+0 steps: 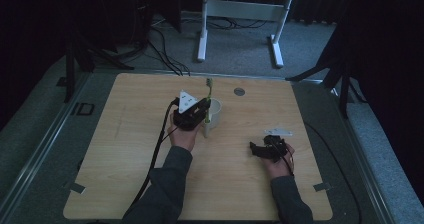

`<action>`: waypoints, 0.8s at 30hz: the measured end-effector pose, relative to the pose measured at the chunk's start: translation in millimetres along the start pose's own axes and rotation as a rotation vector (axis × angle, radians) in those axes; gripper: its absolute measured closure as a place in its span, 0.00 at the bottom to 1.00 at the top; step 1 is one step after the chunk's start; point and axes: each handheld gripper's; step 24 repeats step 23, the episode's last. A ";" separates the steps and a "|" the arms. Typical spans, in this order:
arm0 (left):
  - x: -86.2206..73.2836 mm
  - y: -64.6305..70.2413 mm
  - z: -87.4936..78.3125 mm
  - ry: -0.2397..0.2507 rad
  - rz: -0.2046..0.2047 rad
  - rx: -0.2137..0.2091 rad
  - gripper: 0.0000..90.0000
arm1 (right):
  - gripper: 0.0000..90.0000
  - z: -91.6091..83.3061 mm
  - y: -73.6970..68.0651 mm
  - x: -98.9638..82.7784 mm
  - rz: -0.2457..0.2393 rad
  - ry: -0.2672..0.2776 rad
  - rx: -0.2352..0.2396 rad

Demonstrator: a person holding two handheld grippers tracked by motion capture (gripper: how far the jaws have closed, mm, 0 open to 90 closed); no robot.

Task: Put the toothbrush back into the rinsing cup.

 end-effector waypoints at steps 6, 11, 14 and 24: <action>-4.7 1.3 -2.4 -0.014 0.002 -0.014 0.89 | 0.23 -0.1 0.2 0.0 -0.002 -0.001 0.000; -9.1 3.5 -4.5 -0.085 0.014 -0.047 0.68 | 0.23 -0.1 0.1 0.0 -0.001 -0.001 0.000; -14.7 1.1 -9.0 -0.119 0.020 -0.038 0.47 | 0.23 -0.1 0.1 0.0 -0.002 -0.001 0.000; -24.8 -10.8 -23.4 -0.131 -0.008 -0.050 0.38 | 0.23 0.0 0.1 0.0 -0.002 0.000 0.000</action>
Point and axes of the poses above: each handheld gripper's, and its own axes: z roughly forward along the jaws, x roughly out of its top, y roughly to its right, and after that the axes turned 3 degrees about x, right-handed
